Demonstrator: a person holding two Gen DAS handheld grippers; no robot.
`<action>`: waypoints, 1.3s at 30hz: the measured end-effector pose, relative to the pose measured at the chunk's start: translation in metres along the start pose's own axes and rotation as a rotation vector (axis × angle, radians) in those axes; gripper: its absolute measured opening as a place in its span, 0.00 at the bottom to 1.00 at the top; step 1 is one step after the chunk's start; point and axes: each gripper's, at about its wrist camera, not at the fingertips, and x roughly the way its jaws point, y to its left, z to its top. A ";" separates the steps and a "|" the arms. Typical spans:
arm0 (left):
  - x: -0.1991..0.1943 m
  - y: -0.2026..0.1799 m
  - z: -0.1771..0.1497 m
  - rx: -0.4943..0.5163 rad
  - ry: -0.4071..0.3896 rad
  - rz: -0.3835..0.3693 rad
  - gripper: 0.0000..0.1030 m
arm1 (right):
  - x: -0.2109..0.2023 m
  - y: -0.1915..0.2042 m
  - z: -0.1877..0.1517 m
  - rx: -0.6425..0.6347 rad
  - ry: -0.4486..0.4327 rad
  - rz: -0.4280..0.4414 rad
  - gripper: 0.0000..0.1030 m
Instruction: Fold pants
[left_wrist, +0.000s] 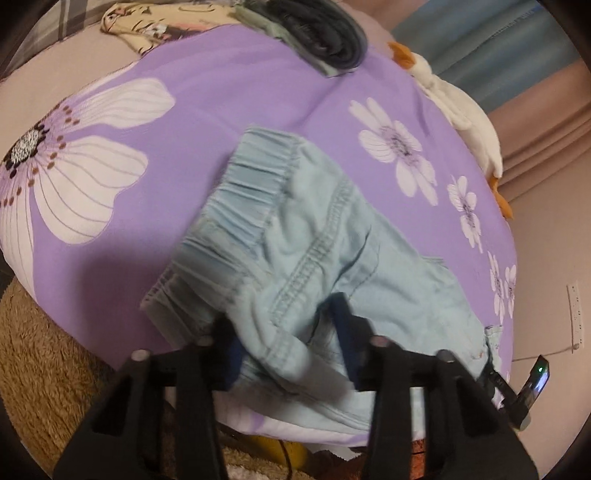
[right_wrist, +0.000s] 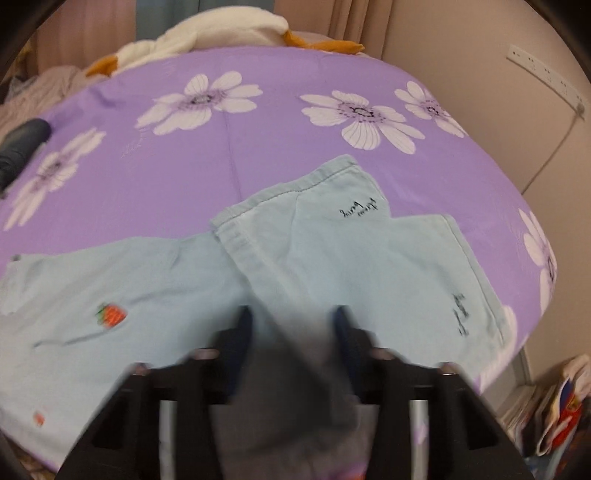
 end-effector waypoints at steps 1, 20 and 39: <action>0.002 0.002 0.001 0.011 -0.002 0.020 0.19 | 0.004 -0.001 0.005 0.008 -0.001 -0.005 0.15; -0.002 0.011 0.001 0.018 0.002 0.020 0.17 | -0.011 -0.186 -0.077 0.740 -0.052 0.155 0.09; -0.041 0.003 0.003 0.048 -0.018 -0.045 0.12 | -0.032 -0.199 -0.064 0.788 -0.135 0.191 0.02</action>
